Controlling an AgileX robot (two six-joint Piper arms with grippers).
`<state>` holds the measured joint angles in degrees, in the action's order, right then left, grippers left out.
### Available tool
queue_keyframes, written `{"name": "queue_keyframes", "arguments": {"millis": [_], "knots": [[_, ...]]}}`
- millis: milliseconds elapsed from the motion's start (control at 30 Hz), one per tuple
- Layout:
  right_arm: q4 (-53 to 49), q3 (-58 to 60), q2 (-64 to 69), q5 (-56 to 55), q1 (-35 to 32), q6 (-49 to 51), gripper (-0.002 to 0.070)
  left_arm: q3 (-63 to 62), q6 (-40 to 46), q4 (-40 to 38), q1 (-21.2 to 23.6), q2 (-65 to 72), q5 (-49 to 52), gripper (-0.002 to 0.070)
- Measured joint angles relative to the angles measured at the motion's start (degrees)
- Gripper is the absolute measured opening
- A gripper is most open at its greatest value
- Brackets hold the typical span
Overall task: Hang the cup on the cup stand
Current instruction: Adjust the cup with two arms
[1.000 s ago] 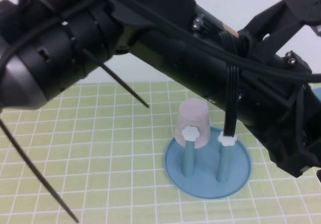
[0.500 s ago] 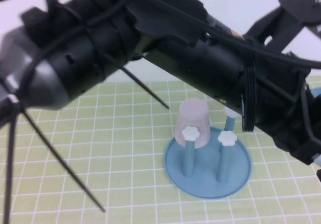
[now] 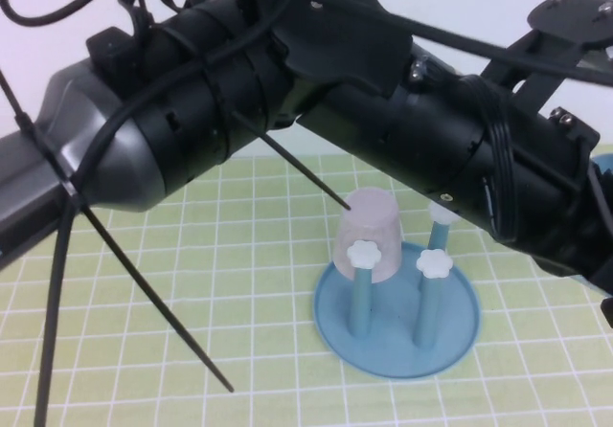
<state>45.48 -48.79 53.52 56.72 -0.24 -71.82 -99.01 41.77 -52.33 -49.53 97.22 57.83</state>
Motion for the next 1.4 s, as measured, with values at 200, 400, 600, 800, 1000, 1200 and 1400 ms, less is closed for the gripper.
{"name": "queue_keyframes", "arguments": {"millis": [200,400,600,800,1000,1200,1400], "knots": [[-1.0,0.0,0.0,-0.2,0.0,1.5,0.0683,0.0,-3.4,-1.1,0.0,0.1,-2.0,0.0011],[-12.4,0.0,0.0,2.0,0.0,17.6,0.0683,0.1,-3.6,-6.1,1.8,0.1,-7.6,0.0011],[-22.6,0.0,0.0,3.3,0.0,33.4,0.0666,0.1,-3.6,-13.2,4.9,0.1,-9.7,0.0011],[-25.0,1.5,-0.5,-6.9,0.0,38.7,0.0568,0.2,-3.1,-21.0,5.6,0.1,-17.7,0.001],[-27.9,8.8,-1.1,-26.8,0.0,43.4,0.0552,0.5,-3.1,-22.2,5.6,0.1,-27.1,0.001],[-23.2,20.9,-2.4,-51.1,0.0,45.3,0.0541,4.1,-3.2,-27.1,5.6,0.1,-30.3,0.001],[-18.3,25.7,-9.7,-62.6,0.0,48.1,0.0536,10.5,-2.9,-33.9,6.4,0.1,-38.2,0.001]]}}
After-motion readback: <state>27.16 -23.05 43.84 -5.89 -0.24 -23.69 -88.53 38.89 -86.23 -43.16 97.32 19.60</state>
